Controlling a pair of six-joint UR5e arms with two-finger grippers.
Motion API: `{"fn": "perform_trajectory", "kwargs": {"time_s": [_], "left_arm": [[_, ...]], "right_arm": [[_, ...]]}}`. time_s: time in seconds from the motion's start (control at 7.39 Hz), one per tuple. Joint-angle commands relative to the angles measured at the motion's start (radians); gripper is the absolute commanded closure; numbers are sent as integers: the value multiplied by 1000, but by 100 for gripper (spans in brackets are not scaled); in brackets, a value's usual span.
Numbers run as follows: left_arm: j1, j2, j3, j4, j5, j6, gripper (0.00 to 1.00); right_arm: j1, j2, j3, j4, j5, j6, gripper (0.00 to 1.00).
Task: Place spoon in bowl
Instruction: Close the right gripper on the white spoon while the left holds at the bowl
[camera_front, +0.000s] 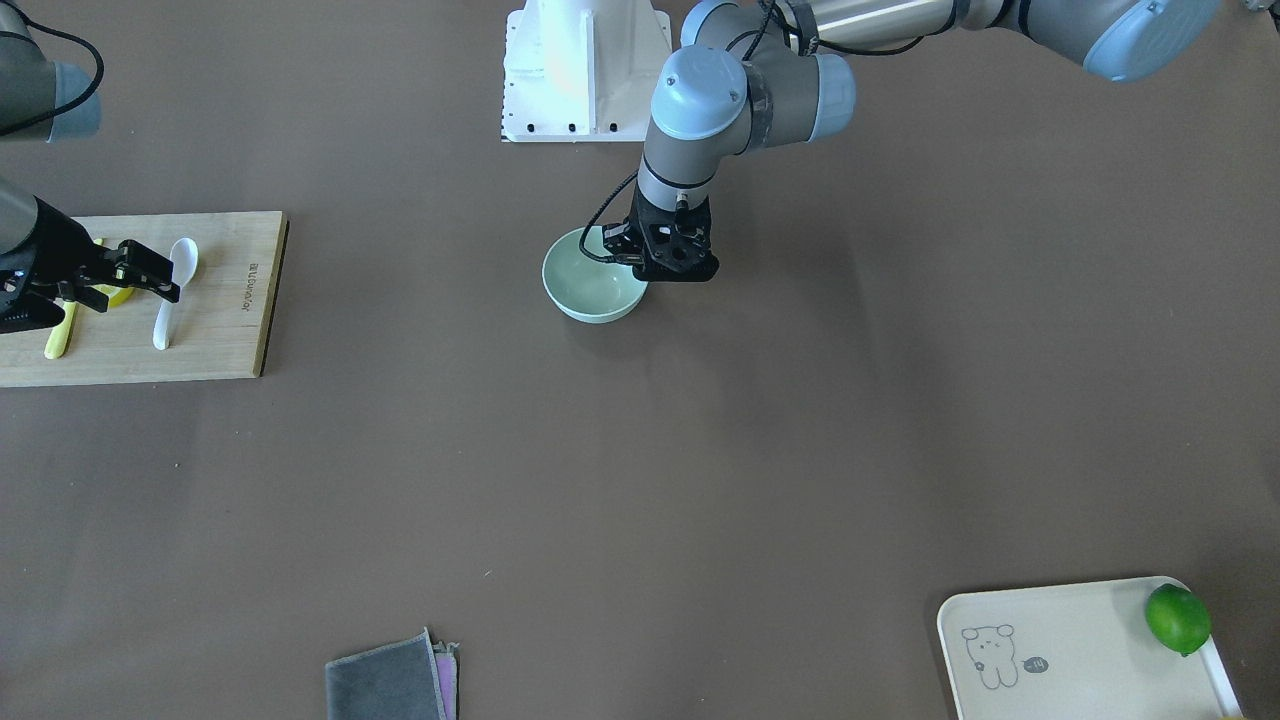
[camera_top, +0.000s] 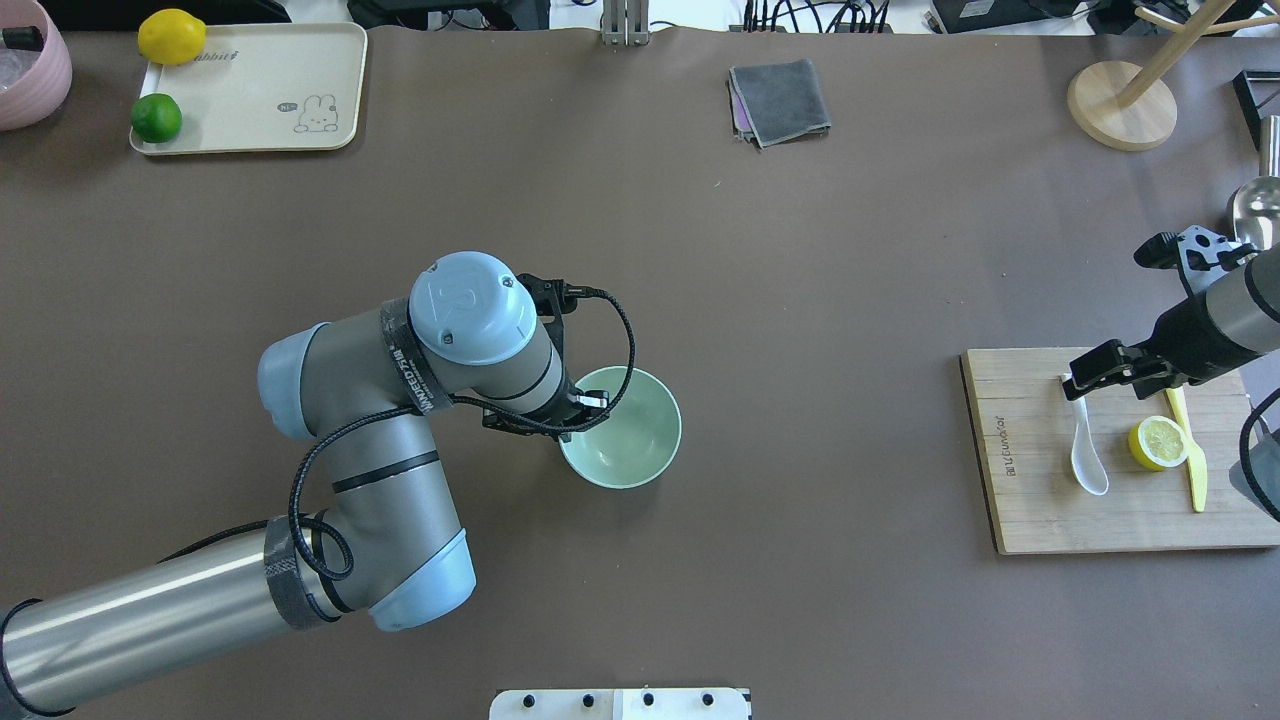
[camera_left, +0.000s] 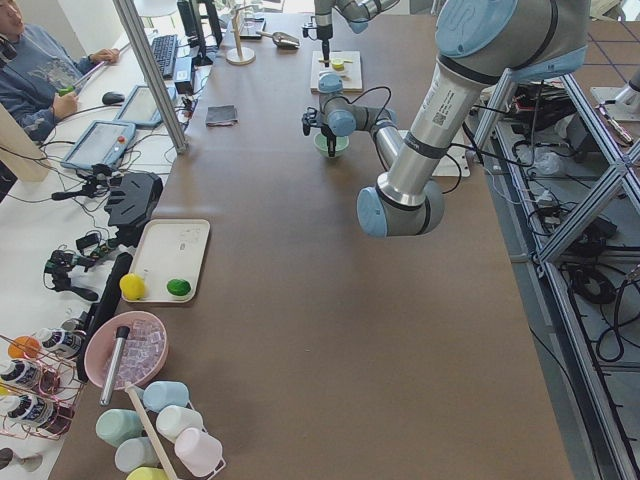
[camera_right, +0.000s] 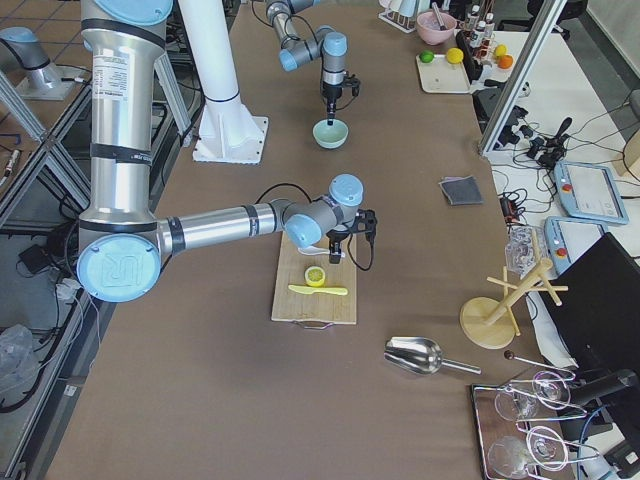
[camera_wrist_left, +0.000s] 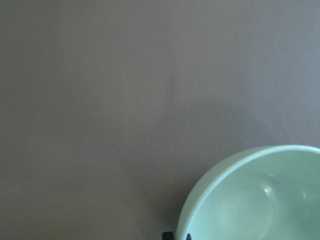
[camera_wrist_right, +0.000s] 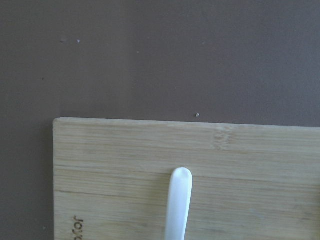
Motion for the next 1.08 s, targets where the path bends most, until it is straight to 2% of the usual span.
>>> {"fn": "perform_trajectory", "kwargs": {"time_s": [0.0, 0.14, 0.27, 0.95], "left_arm": [[0, 0, 8, -16, -3, -3, 57], [0, 2, 8, -32, -3, -3, 26], [0, 4, 8, -48, -5, -4, 18], [-2, 11, 3, -46, -5, -3, 17]], "right_arm": [[-7, 13, -30, 0, 3, 4, 12], [-8, 16, -27, 2, 9, 51, 19], [-14, 14, -28, 5, 7, 70, 26], [-34, 2, -31, 7, -1, 85, 32]]}}
